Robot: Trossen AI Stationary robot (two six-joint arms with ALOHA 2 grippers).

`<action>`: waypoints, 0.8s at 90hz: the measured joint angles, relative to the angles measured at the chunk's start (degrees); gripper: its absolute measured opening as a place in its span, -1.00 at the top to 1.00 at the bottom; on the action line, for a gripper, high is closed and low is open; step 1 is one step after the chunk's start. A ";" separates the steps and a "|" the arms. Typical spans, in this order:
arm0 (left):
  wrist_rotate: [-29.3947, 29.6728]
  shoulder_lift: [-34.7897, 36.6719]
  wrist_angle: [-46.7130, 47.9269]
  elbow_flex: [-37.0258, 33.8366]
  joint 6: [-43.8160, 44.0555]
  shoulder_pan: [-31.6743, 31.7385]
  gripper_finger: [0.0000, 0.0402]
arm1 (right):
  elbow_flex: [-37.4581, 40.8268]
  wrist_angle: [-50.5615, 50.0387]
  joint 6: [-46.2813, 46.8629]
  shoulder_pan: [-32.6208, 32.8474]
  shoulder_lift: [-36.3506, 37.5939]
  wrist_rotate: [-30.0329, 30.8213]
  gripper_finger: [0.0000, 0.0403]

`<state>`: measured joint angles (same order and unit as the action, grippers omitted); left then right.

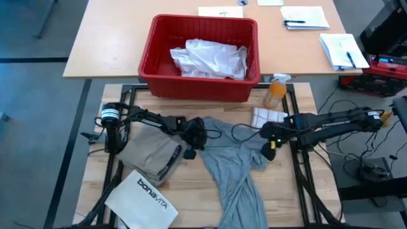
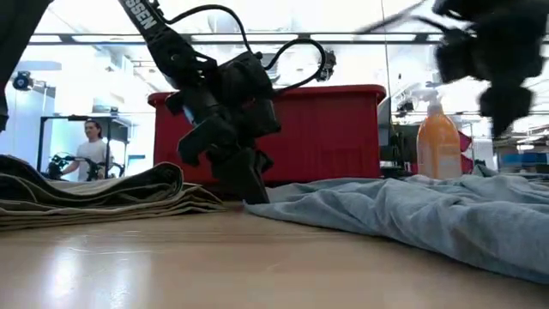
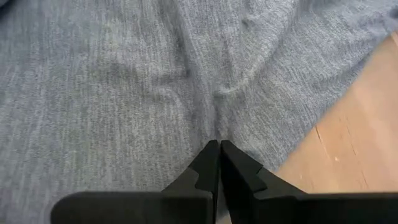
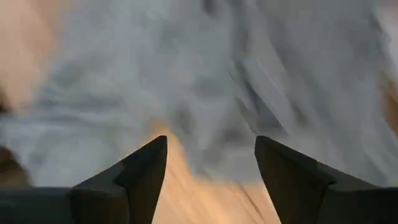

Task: Fold laundry
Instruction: Fold the gray shirt

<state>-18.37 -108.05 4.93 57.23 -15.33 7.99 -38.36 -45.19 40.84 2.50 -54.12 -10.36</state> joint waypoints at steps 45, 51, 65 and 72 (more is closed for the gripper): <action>0.00 0.04 -0.90 0.00 1.09 0.02 1.00 | 9.02 18.78 -7.08 -2.38 -14.94 2.50 0.06; 0.00 0.04 -0.90 0.00 1.09 0.02 1.00 | 9.28 19.24 -8.02 -2.38 -16.19 2.61 0.06; -0.02 0.04 -0.98 0.00 1.11 0.02 1.00 | 9.28 23.03 -10.29 -2.38 -18.11 2.41 0.12; -0.04 0.04 -1.03 0.00 1.14 0.00 1.00 | 9.26 23.61 -10.54 -2.38 -18.47 2.41 0.20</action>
<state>-18.41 -108.01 3.90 57.23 -14.20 7.99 -29.10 -21.59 30.30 0.12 -72.58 -7.94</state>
